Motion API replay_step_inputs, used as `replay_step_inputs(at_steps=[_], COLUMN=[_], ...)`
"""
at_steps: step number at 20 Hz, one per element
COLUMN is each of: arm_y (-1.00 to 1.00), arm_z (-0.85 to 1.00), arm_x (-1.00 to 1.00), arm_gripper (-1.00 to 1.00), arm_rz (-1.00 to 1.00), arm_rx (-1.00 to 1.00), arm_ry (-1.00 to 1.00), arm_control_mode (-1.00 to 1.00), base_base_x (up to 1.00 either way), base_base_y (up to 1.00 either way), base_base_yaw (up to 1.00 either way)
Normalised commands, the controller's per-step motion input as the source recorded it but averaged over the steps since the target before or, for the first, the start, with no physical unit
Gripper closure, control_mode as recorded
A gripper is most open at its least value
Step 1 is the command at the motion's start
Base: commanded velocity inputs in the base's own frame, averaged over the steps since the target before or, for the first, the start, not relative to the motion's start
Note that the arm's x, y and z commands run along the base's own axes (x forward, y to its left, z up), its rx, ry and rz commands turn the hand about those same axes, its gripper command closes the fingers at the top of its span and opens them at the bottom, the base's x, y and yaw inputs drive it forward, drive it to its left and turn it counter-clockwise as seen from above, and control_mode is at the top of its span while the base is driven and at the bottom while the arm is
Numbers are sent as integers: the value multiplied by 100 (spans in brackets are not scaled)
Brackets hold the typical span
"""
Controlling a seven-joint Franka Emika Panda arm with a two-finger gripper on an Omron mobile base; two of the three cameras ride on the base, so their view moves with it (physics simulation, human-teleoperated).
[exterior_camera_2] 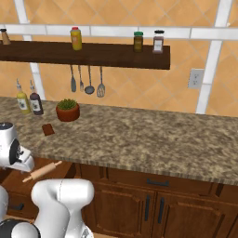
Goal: Pick the rolling pin from the drawer and place it on the counter.
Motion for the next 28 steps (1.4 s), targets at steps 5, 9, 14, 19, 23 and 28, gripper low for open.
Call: replay_step_inputs(at_steps=[5, 9, 14, 19, 23, 28], arm_y=[0, 0, 0, 4, 22, 18], arm_z=[-51, -55, -46, -18, -1, -8], arm_x=[0, 0, -7, -54, -100, -88], arm_gripper=[-100, -100, -100, -100, -100, -100], arm_rz=[-1, -1, 0, -2, -6, -6], arm_rx=[-2, 0, 0, -4, 0, 0], arm_ry=[0, 3, 3, 1, 2, 0], arm_control_mode=[-100, -100, -100, -100, -100, -100], base_base_x=[0, 0, 0, 0, 0, 0], base_base_y=[0, 0, 0, 0, 0, 0], base_base_yaw=[0, 0, 0, 0, 0, 0])
